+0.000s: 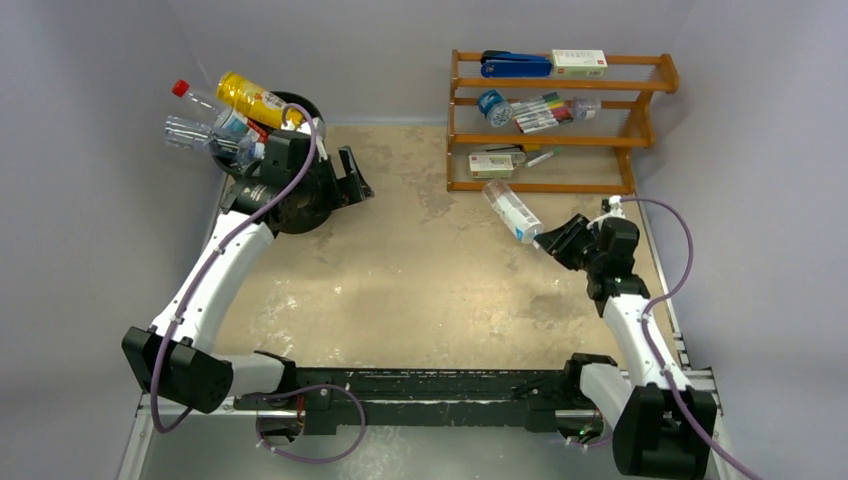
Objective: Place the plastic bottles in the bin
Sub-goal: Pick up the plastic bottle at the center of the board.
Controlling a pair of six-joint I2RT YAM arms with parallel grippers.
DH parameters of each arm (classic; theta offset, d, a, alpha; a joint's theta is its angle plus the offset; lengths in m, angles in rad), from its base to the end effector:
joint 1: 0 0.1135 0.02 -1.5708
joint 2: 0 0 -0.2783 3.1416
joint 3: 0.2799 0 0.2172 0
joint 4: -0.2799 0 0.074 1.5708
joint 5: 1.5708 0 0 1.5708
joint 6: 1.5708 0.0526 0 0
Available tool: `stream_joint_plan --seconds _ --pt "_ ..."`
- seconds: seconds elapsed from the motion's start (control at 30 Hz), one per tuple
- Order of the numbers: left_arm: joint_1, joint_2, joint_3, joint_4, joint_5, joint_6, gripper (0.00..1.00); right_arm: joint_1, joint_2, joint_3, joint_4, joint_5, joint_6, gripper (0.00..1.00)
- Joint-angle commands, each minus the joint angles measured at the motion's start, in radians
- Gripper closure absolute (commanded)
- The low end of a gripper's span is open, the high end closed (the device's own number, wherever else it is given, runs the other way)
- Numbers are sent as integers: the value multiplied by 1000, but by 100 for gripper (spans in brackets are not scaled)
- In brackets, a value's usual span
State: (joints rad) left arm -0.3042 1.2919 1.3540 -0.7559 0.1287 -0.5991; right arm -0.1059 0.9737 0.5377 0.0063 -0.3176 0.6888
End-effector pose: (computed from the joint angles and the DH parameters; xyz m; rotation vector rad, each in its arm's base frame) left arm 0.2317 -0.0798 0.3732 -0.2731 2.3189 -0.6130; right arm 0.1915 -0.0038 0.2582 0.5944 1.9565 0.6871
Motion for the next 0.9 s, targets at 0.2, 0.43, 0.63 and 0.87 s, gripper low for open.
stream_joint_plan --seconds 0.2,0.43,0.63,0.87 --pt "-23 -21 -81 149 62 -97 10 47 -170 -82 31 -139 88 75" --pt "-28 -39 -113 156 48 -113 10 54 -192 -95 15 -172 76 75" --pt "-30 -61 -147 157 48 -131 10 60 -234 -109 17 -218 97 74" --pt "-30 -130 -253 235 68 -177 10 106 -199 -69 -23 -252 67 74"
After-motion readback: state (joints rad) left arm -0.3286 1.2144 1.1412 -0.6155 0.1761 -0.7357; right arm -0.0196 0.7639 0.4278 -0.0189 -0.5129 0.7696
